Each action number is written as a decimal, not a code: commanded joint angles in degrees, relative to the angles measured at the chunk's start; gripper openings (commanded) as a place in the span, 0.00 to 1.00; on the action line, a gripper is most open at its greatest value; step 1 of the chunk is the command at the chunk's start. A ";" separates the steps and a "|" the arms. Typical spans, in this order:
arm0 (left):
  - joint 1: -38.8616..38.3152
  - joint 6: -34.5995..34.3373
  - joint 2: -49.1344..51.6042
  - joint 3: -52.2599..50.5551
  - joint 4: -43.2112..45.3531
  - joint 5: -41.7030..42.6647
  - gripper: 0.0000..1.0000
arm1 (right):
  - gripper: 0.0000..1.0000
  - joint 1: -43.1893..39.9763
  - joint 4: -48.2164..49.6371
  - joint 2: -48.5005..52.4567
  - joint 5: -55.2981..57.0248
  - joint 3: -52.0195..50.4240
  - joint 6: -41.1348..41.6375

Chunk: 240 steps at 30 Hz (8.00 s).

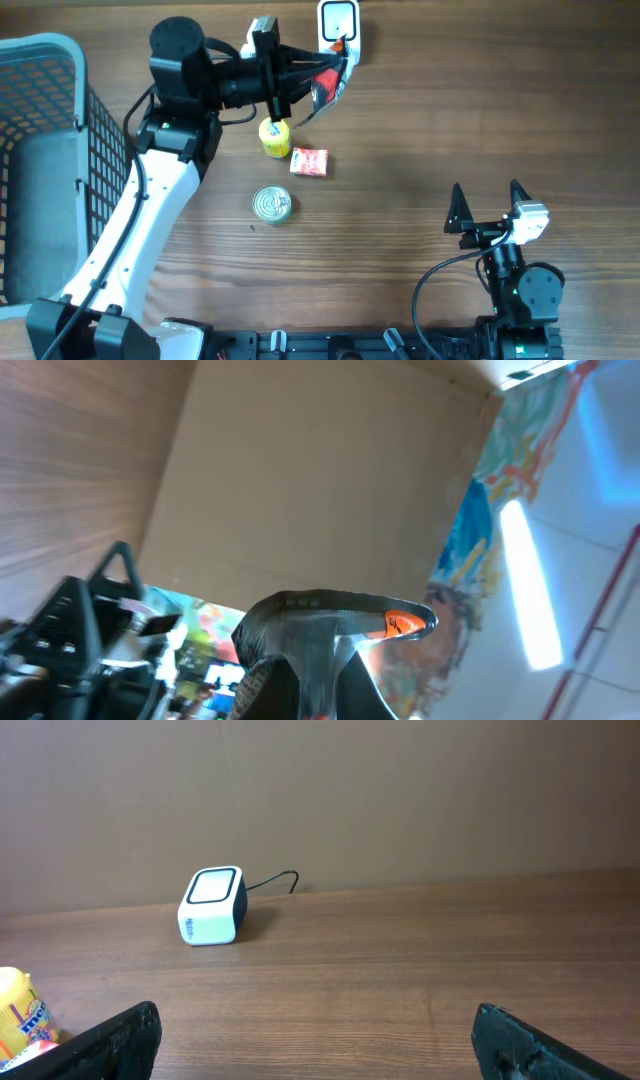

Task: Scan the item barcode
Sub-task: 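Lift the razor package out and hold it up at the white scanner, then carry the razor package rightward and lower it toward the table, then release the razor package on the table and pull the left gripper back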

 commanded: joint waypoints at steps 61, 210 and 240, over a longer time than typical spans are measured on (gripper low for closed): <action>-0.59 -21.00 -0.63 0.70 -0.61 -13.70 0.04 | 1.00 0.24 0.15 -0.15 0.57 -0.07 0.74; -33.94 67.34 47.32 40.61 -44.65 -63.19 1.00 | 1.00 0.22 0.15 -0.15 0.55 -0.07 0.85; -9.46 88.85 4.59 28.33 -47.80 -94.23 1.00 | 1.00 0.24 -22.91 53.24 -8.11 38.25 6.73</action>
